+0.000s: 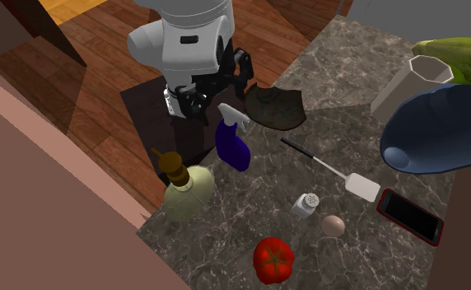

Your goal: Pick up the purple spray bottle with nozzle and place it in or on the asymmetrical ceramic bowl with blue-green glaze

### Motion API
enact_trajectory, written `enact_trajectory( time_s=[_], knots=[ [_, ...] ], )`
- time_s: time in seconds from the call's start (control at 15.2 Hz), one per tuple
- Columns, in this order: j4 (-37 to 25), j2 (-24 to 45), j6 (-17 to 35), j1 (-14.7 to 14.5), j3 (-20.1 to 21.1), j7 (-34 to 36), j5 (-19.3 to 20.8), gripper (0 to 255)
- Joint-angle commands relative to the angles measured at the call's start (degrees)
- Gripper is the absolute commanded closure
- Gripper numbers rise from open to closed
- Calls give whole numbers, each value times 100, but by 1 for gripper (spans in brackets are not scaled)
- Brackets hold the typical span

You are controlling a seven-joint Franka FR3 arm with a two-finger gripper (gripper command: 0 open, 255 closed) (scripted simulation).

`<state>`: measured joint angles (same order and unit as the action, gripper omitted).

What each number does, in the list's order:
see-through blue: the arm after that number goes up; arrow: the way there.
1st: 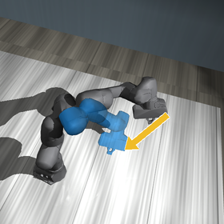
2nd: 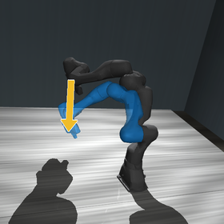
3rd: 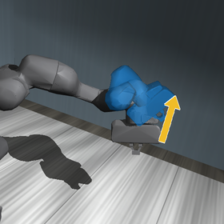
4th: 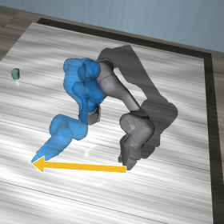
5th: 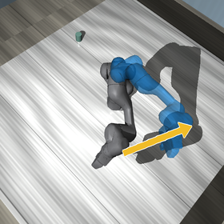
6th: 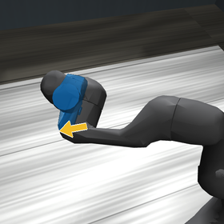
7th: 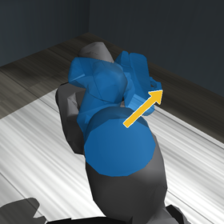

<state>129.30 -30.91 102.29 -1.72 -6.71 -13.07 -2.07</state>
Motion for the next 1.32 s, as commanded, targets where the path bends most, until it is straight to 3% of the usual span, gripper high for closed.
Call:
enact_trajectory(
  time_s=[0.0,0.07,0.13,0.73,1.25],
  knots=[
    [1,0,2,0,0,0,0,0],
    [1,0,1,0,0,0,0,0],
    [1,0,1,0,0,0,0,255],
    [1,0,2,0,0,-1,0,255],
    [-684,86,-597,-14,11,40,-9,255]
  ],
)
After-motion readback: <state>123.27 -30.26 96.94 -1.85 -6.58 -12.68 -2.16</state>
